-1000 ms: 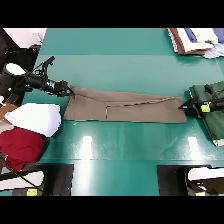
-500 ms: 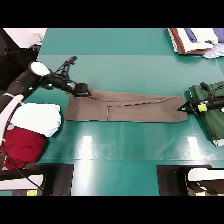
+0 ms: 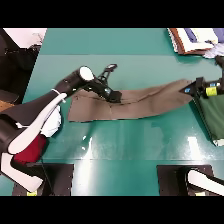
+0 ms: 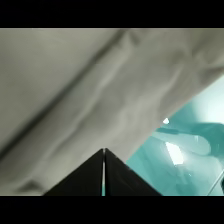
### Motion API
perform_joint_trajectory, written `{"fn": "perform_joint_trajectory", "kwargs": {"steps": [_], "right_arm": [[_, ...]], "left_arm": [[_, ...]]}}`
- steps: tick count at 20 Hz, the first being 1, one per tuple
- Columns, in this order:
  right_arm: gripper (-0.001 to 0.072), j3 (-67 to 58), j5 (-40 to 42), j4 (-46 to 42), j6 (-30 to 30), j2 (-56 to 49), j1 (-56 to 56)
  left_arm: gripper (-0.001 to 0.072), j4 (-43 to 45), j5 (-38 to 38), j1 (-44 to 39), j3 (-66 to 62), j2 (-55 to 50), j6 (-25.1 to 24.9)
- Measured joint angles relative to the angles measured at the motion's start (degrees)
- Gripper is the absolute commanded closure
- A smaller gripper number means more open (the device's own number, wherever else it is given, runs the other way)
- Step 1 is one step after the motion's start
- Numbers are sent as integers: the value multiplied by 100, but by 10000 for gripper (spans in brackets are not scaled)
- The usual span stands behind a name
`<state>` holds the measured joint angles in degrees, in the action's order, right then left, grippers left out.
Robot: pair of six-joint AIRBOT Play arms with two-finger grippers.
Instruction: Fold the shirts.
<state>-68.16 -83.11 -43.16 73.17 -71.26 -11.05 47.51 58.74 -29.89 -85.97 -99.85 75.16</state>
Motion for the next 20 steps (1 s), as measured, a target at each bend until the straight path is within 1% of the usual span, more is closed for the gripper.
{"fn": "perform_joint_trajectory", "kwargs": {"steps": [4, 9, 14, 20], "right_arm": [[697, -839, -55, 96, 382, 138, 592], [697, -1604, -28, 105, 693, 72, 1279], [697, -2247, -90, 105, 789, -332, 1978], [697, -2975, -107, 107, 820, -861, 2765]], "left_arm": [[682, -4, -79, -407, -175, -334, 85], [682, -2, -258, -651, -225, -573, 146], [683, 0, -378, -758, -234, -627, 149], [683, 199, -164, -553, -236, -428, 146]]}}
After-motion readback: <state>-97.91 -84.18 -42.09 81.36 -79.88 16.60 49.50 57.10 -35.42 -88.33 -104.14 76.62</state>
